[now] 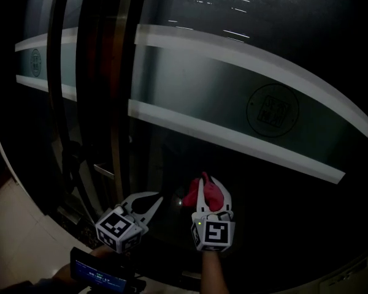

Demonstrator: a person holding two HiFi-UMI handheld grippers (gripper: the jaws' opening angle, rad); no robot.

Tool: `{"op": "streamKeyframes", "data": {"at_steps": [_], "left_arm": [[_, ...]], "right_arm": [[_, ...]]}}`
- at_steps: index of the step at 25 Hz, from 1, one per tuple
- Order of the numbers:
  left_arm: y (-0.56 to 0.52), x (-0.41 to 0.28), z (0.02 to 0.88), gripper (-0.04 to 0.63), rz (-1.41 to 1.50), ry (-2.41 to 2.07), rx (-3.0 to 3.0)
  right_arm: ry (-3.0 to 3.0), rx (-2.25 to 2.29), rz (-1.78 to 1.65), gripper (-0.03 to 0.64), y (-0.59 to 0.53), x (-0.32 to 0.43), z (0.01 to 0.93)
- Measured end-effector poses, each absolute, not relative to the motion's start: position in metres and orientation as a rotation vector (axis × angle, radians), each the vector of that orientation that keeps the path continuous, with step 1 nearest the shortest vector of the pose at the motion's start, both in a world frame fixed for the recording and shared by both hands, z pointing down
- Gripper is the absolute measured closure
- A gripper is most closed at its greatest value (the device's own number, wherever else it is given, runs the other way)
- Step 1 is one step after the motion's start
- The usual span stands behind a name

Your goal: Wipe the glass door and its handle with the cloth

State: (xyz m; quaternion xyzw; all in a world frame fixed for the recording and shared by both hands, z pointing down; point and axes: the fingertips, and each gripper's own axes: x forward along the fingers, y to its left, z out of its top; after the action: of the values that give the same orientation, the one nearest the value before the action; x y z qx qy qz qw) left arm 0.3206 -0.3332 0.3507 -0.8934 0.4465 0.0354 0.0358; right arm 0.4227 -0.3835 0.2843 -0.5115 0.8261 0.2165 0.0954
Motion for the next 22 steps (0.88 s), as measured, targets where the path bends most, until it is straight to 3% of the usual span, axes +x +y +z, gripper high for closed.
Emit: {"op": "streamKeyframes", "data": {"at_steps": [13, 22], "left_arm": [[-0.333, 0.426, 0.355, 0.58, 0.129, 1.183, -2.835], [-0.327, 0.454, 0.355, 0.58, 0.113, 1.127, -2.861]], "right_arm": [[2.203, -2.008, 0.63, 0.565, -0.341, 0.685, 0.277], [2.14, -2.149, 0.539, 0.563, -0.34, 0.75, 0.292]]}}
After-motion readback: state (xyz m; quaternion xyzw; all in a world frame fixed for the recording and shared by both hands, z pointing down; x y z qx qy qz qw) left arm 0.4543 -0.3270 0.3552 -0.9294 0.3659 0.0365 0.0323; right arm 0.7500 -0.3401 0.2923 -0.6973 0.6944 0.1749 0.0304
